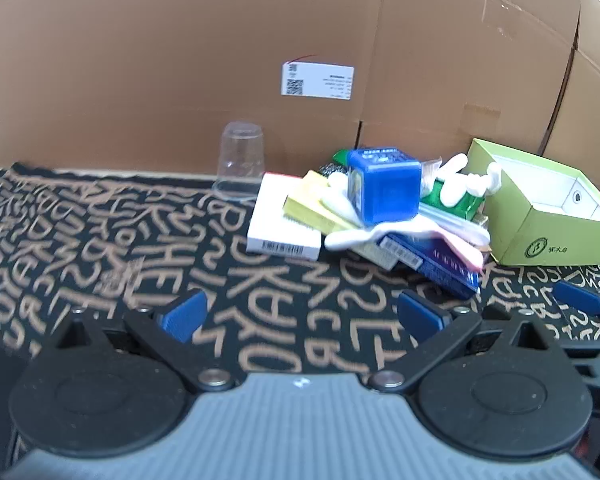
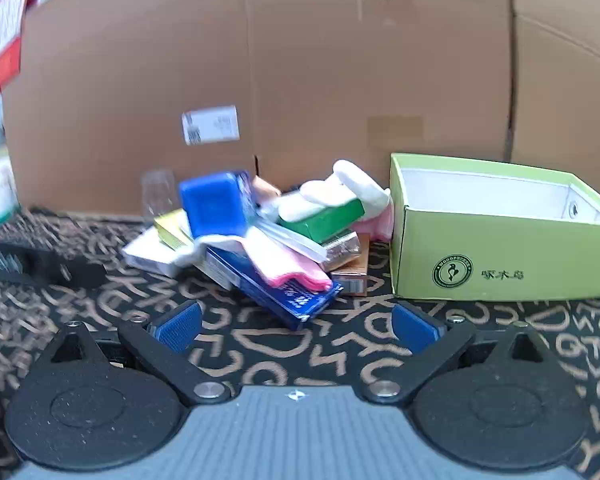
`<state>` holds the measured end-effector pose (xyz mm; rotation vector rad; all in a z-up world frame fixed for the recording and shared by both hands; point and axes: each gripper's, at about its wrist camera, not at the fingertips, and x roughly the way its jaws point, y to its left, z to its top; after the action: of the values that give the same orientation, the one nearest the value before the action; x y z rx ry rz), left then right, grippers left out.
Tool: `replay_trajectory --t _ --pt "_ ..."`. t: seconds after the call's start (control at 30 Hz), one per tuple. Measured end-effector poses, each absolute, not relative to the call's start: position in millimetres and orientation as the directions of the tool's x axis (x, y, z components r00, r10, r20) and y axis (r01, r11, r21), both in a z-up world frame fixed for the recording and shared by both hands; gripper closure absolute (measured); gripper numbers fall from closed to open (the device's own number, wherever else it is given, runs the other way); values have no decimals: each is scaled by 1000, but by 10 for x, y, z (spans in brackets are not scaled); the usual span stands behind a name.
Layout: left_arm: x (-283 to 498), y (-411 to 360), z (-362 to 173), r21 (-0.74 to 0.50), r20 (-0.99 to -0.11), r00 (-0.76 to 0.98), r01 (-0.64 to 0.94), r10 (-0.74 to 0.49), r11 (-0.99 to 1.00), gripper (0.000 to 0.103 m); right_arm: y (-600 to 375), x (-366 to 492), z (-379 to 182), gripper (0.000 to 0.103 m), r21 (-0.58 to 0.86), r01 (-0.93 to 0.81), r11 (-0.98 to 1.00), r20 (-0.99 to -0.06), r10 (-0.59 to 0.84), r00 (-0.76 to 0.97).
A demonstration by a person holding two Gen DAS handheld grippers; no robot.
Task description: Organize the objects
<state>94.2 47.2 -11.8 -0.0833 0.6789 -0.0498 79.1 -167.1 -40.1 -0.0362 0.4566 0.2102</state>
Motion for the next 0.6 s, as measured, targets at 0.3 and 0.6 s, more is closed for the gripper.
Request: replay_trajectory --t 0.3,0.6 --pt "1678 238 89 -100 -576 788 196 -217 976 0 -1576 1440 -589 0 -41 -314 949 -511 250 822" --pt "2242 -145 -95 -75 -623 737 276 -261 958 40 -1613 1389 -582 28 18 -329 944 -550 284 786"
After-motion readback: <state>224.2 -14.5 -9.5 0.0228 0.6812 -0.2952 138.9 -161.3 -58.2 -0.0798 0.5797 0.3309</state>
